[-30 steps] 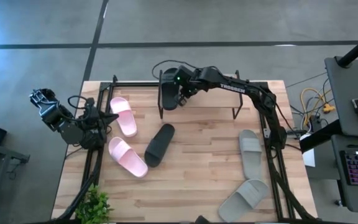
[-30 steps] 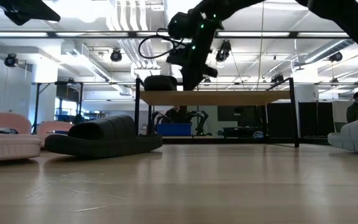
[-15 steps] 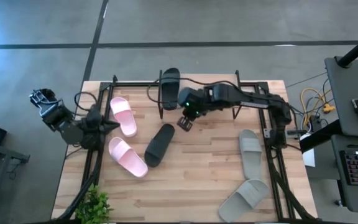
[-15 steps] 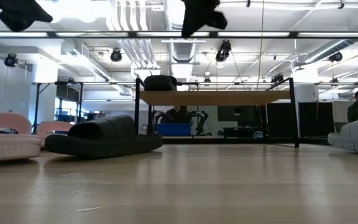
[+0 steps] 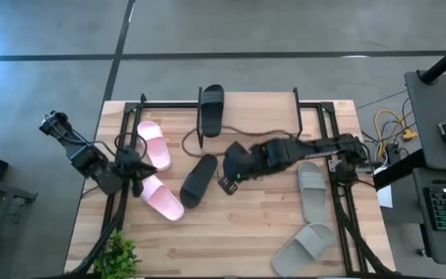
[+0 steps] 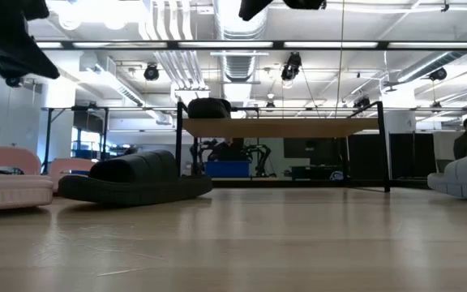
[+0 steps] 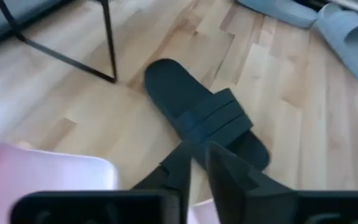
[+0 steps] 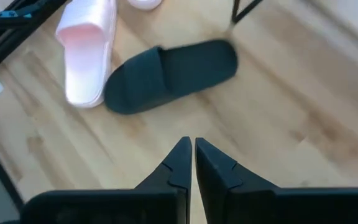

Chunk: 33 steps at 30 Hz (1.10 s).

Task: Pick and place slides into the shelf
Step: Put the black slide on the shelf

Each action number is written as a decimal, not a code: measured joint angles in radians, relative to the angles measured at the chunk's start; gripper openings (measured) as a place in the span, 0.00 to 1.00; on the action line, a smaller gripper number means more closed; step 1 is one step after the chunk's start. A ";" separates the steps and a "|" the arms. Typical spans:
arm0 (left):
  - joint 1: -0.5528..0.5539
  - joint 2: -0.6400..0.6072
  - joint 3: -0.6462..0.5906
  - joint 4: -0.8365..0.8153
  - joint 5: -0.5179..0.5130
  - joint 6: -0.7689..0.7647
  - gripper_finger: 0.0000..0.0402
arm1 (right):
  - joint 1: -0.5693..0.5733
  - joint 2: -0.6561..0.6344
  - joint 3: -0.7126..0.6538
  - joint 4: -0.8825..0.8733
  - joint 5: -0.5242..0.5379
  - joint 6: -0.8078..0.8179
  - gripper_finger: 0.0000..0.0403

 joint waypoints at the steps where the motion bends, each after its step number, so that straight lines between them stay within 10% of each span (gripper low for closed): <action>1: 0.000 0.002 -0.016 0.029 0.001 -0.014 0.14 | 0.020 0.005 -0.001 -0.002 0.005 0.032 0.06; 10: 0.009 0.048 -0.114 0.174 0.022 -0.082 0.43 | 0.190 0.085 -0.005 -0.044 0.046 0.341 0.25; 19: 0.011 0.244 -0.147 0.446 0.048 0.180 0.44 | 0.334 0.164 -0.006 -0.081 0.044 0.594 0.33; 33: 0.184 0.580 -0.148 0.490 0.067 0.110 0.42 | 0.420 0.237 -0.009 -0.108 0.043 0.767 0.30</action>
